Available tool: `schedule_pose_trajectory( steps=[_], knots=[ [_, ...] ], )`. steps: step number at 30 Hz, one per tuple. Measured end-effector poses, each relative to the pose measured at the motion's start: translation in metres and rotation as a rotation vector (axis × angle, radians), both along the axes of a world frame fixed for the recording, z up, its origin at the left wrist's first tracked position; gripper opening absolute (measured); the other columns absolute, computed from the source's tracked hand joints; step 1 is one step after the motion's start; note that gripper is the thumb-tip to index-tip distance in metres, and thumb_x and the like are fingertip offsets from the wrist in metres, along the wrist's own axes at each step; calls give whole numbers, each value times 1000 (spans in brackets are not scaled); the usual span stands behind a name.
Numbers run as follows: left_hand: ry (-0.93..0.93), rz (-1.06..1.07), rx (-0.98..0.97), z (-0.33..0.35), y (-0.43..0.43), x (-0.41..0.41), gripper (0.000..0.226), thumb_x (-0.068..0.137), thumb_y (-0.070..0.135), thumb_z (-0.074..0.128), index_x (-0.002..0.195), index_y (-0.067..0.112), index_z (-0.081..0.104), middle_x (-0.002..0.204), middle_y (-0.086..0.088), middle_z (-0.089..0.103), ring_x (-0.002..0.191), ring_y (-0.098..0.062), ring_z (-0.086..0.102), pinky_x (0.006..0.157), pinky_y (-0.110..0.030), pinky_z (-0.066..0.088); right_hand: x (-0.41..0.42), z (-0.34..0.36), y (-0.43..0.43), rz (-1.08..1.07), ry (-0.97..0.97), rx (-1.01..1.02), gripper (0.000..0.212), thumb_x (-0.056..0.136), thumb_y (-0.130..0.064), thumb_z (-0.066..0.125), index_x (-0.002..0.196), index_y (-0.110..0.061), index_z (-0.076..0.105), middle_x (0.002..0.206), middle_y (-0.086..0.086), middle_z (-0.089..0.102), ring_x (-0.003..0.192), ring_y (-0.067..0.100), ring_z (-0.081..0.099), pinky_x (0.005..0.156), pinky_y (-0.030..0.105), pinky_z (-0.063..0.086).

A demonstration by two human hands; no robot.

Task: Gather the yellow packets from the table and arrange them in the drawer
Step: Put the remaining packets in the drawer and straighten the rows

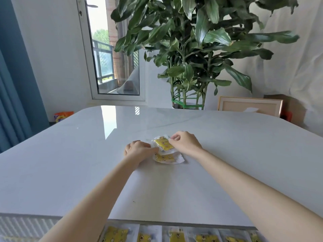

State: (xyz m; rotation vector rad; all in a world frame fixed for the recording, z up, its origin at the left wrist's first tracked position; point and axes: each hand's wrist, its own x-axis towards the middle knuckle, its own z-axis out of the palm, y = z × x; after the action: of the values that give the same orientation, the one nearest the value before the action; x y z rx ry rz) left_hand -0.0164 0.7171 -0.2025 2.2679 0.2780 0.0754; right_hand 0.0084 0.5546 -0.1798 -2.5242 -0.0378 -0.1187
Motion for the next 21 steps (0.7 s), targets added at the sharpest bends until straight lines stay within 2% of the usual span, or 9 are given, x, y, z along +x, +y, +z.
schedule_pose_trajectory(
  steps=[2,4,7,9,11,14,18,19,21],
  knots=[
    [31,-13,8,3,-1,0,54,73,57,69,121,33,60,143,8,35,138,-17,17,105,-26,24,5,3,4,-55,125,69,39,84,-40,55,118,-20,57,123,1,55,125,24,42,100,36,42],
    [58,-36,44,6,-1,-1,64,69,59,72,126,35,56,146,9,31,139,-17,15,108,-25,21,12,4,8,-85,211,116,56,82,-45,60,130,-18,47,134,5,46,134,25,29,106,37,35],
    [99,-77,77,9,-3,-6,86,49,64,77,127,36,53,144,9,29,138,-17,15,110,-25,17,19,6,14,-83,291,71,76,69,-51,73,129,-13,45,135,6,45,130,24,36,103,32,38],
    [92,-89,111,8,-3,-6,86,50,63,80,126,36,53,143,10,30,137,-17,16,109,-24,15,20,8,14,-74,313,107,64,66,-42,82,111,-12,48,120,2,51,116,19,46,90,27,44],
    [68,-96,144,8,-3,-6,79,55,60,80,125,35,54,142,10,31,136,-16,17,109,-24,13,21,10,13,-72,325,182,56,67,-31,86,98,-14,43,106,-1,50,101,16,49,79,25,45],
    [50,-125,196,8,-3,-7,76,55,62,79,123,38,56,143,9,31,138,-15,18,111,-26,12,21,15,11,-68,341,227,65,62,-23,90,109,-10,47,114,2,54,97,17,54,82,27,53],
    [60,-146,194,7,-1,-9,75,55,63,78,122,41,56,145,10,29,139,-14,16,113,-26,10,15,15,5,-81,360,330,66,66,-17,88,117,-9,46,109,-1,51,82,12,55,58,19,44],
    [66,-152,200,7,-1,-10,74,55,63,78,122,41,55,145,10,28,140,-14,16,113,-27,9,16,14,2,-95,344,349,69,67,-17,87,120,-8,44,108,0,49,87,14,54,61,20,44],
    [87,-160,210,9,0,-9,71,58,62,78,122,42,55,147,9,26,142,-14,13,114,-27,9,18,10,-4,-140,282,378,72,68,-13,85,126,-4,42,111,4,49,103,19,54,78,25,47]
  ],
)
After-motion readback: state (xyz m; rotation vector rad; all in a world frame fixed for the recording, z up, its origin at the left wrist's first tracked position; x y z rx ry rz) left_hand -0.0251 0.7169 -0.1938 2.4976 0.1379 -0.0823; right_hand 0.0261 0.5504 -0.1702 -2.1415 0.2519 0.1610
